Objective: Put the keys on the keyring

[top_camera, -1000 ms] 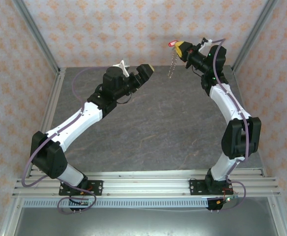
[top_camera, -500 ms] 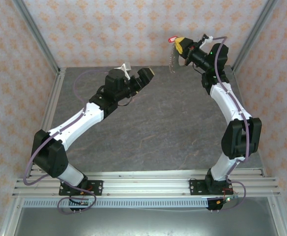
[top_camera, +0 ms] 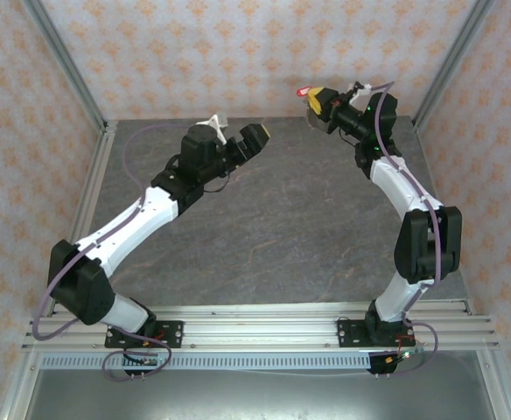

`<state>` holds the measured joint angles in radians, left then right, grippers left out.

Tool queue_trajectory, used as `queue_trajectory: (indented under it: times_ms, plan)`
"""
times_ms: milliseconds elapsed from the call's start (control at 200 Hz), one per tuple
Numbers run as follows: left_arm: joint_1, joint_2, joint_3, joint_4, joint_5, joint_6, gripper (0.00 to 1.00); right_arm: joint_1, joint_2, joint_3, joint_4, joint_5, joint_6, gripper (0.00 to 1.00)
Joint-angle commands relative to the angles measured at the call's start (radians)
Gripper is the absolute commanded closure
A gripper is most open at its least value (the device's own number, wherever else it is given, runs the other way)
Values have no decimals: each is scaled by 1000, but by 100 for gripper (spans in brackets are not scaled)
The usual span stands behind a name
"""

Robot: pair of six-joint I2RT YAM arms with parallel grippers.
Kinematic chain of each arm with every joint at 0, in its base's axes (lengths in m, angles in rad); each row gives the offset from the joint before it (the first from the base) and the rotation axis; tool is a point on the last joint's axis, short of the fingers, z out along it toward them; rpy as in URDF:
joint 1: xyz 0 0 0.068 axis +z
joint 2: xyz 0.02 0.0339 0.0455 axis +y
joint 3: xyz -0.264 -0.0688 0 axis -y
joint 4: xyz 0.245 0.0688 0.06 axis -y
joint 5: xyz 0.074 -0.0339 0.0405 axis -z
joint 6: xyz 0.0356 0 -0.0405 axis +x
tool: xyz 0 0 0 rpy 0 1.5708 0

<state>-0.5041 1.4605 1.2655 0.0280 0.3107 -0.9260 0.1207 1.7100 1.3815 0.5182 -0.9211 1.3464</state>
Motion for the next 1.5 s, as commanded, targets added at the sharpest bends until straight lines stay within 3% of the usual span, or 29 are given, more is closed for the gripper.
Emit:
queue_trajectory:
  times_ms: [0,525,1251,1496]
  plan:
    - [-7,-44,-21,-29,-41,44,0,-7,-19,-14,101,-13,-1,100]
    - [-5,-14,-12,-28,-12,6,0,-7,0,-94,135,-17,-14,100]
    - [25,-18,-41,-19,4,5,0,-70,141,-47,57,-22,-105,100]
    - [27,-3,-45,1,30,-19,0,-62,179,-212,130,2,-129,100]
